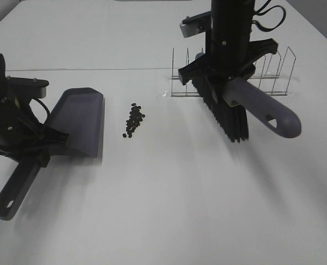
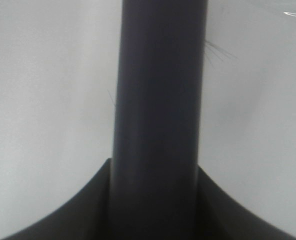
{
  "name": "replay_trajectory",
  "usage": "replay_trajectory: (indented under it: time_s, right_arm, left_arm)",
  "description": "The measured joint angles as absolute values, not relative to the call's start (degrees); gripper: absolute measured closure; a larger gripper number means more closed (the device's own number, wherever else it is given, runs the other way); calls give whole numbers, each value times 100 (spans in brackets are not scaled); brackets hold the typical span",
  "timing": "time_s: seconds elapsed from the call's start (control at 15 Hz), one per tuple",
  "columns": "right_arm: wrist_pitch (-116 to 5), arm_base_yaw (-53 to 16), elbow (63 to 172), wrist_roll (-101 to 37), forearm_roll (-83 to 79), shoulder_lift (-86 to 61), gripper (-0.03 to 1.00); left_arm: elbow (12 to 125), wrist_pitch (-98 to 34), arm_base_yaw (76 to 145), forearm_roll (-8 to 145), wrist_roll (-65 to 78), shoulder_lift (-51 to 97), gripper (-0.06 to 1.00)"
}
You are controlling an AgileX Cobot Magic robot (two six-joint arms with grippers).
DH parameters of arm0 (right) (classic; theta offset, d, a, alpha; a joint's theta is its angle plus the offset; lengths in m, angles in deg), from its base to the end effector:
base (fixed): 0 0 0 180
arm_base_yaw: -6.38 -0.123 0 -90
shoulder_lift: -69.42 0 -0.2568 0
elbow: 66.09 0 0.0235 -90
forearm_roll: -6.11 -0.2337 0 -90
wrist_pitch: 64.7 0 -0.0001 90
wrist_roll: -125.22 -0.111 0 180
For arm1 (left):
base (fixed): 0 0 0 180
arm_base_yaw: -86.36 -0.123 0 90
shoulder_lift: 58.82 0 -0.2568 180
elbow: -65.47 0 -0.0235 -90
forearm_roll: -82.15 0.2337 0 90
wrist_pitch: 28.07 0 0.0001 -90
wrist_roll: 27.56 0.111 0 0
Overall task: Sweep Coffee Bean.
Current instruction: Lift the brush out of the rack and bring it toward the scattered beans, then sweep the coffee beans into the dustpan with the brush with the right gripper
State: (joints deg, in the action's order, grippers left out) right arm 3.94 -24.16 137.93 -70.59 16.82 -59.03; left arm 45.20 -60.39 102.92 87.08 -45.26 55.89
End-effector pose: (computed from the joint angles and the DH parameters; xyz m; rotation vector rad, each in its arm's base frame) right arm 0.3591 0.1896 0.1802 -0.4633 2.9193 -0.1723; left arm 0.3022 -0.0845 0.0996 0.0695 2.9132 -0.0201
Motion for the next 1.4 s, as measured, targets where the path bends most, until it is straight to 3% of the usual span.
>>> replay_trajectory:
  time_s: [0.53,0.93,1.4]
  right_arm:
    - [-379,-2485,13862,-6990,1356,-6751,62]
    - [102,-2531,15151,-6543,462,-7542,62]
    - [303,-3470,16549,-6303,250,-8396,62]
  left_arm:
    - [4532,-5678,10464,8594,-4532,6219,58]
    - [4532,-5672,10464,8559,-4532,6219,58]
    - [4532,-5655,10464,8485,-4532,6219,58]
